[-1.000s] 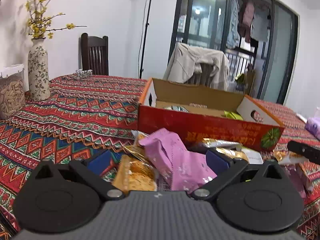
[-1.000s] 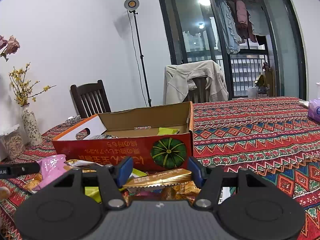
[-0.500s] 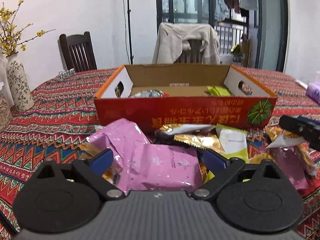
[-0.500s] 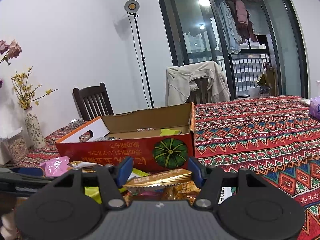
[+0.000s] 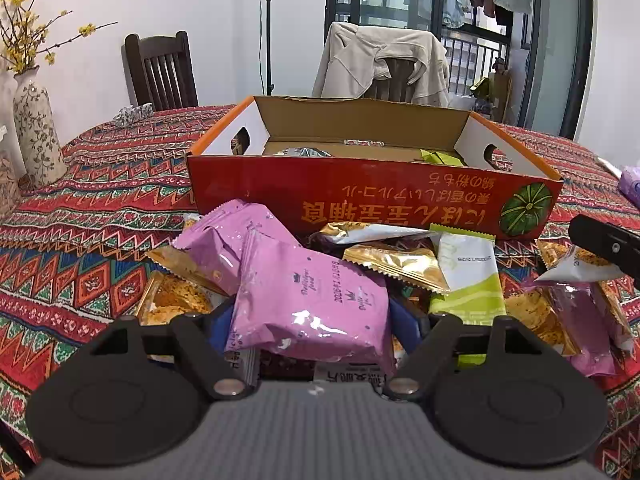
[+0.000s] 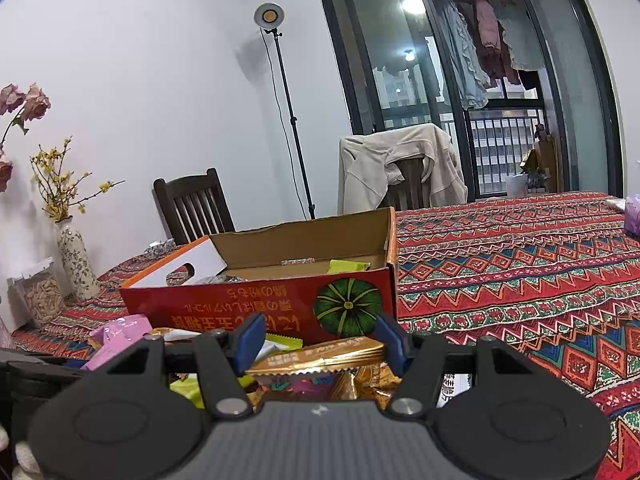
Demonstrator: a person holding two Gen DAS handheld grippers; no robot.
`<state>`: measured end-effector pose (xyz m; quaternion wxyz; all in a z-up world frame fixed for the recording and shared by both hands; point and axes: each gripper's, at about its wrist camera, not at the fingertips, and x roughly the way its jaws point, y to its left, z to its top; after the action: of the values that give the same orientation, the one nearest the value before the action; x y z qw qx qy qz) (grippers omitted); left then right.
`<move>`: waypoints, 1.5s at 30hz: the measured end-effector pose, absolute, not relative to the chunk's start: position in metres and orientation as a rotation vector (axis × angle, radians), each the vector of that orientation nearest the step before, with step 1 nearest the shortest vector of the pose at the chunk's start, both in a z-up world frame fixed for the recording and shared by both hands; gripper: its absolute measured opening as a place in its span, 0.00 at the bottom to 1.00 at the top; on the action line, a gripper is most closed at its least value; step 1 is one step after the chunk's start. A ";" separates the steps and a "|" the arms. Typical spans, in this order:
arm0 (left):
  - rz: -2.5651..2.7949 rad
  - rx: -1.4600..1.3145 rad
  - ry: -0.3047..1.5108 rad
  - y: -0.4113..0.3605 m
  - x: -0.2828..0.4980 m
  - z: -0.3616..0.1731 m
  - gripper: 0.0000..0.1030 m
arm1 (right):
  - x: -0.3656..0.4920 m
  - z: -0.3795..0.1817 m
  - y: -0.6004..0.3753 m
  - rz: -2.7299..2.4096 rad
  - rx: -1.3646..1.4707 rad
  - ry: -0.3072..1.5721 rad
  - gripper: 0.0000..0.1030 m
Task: Organize snacks
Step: 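Lift the pink packet into the box and open the left gripper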
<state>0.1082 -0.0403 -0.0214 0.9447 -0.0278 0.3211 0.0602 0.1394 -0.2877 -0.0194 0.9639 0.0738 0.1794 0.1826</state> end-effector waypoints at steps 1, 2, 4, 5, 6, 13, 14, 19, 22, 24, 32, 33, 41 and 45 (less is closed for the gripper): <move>0.120 -0.061 0.652 -0.040 0.107 -0.021 0.75 | 0.139 -0.019 -0.288 0.369 0.149 0.362 0.58; 0.117 -0.066 0.649 -0.039 0.105 -0.020 0.75 | 0.139 -0.019 -0.288 0.370 0.149 0.360 0.58; 0.114 -0.070 0.642 -0.038 0.102 -0.018 0.75 | 0.138 -0.019 -0.288 0.370 0.148 0.354 0.58; 0.111 -0.072 0.637 -0.038 0.100 -0.016 0.75 | 0.137 -0.019 -0.288 0.370 0.148 0.351 0.58; 0.108 -0.074 0.632 -0.037 0.098 -0.015 0.75 | 0.137 -0.018 -0.288 0.371 0.147 0.347 0.58; 0.093 -0.081 0.587 -0.035 0.088 -0.002 0.75 | 0.135 -0.015 -0.285 0.374 0.128 0.329 0.58; 0.092 -0.082 0.580 -0.036 0.087 0.000 0.75 | 0.135 -0.014 -0.284 0.372 0.124 0.325 0.58; 0.080 -0.091 0.550 -0.034 0.082 0.011 0.75 | 0.134 -0.006 -0.285 0.366 0.120 0.305 0.58; 0.074 -0.094 0.531 -0.034 0.080 0.018 0.75 | 0.133 -0.001 -0.285 0.366 0.113 0.293 0.58; 0.069 -0.097 0.519 -0.034 0.080 0.023 0.75 | 0.133 0.002 -0.285 0.366 0.106 0.282 0.58; 0.050 -0.103 0.473 -0.035 0.087 0.041 0.75 | 0.138 0.025 -0.279 0.379 0.084 0.238 0.58; 0.048 -0.105 0.468 -0.035 0.089 0.044 0.75 | 0.140 0.029 -0.278 0.380 0.082 0.232 0.58; 0.041 -0.125 0.446 -0.029 0.123 0.061 0.75 | 0.170 0.058 -0.260 0.393 0.066 0.198 0.58; 0.050 -0.137 0.440 -0.026 0.145 0.067 0.75 | 0.196 0.070 -0.250 0.390 0.080 0.195 0.58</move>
<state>0.1449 -0.0256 0.0671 0.9733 -0.0678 0.2178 0.0246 0.1956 -0.2500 0.0701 0.9755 0.0398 0.0968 0.1933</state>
